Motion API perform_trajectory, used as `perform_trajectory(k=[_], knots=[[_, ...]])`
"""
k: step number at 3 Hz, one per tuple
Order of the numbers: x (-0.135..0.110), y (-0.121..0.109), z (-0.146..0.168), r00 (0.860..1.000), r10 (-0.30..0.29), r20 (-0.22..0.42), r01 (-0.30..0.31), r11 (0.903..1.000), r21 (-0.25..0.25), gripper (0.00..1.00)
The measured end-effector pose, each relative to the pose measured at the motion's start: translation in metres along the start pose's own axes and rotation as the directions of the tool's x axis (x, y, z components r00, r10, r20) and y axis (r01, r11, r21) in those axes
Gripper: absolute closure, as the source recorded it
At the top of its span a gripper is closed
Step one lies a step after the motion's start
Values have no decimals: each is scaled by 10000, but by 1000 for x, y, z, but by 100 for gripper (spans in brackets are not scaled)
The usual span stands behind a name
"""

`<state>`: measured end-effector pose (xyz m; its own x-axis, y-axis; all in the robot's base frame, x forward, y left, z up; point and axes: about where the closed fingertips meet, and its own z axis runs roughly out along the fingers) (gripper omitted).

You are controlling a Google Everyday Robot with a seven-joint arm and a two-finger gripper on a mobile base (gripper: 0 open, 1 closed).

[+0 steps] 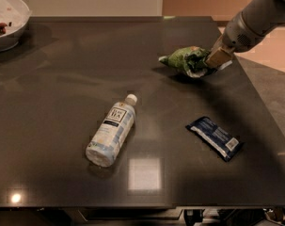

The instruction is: Pick green jalapeno chip bag

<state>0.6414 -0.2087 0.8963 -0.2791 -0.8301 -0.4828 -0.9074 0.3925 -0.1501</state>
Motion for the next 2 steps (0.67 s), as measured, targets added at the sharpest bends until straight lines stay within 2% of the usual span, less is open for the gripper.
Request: perform_trajectory(k=[1, 2], knots=[[-29, 10, -29, 9945, -898, 547, 881, 9956, 334, 100], [-56, 15, -59, 9792, -1800, 934, 1735, 9821, 732, 100]])
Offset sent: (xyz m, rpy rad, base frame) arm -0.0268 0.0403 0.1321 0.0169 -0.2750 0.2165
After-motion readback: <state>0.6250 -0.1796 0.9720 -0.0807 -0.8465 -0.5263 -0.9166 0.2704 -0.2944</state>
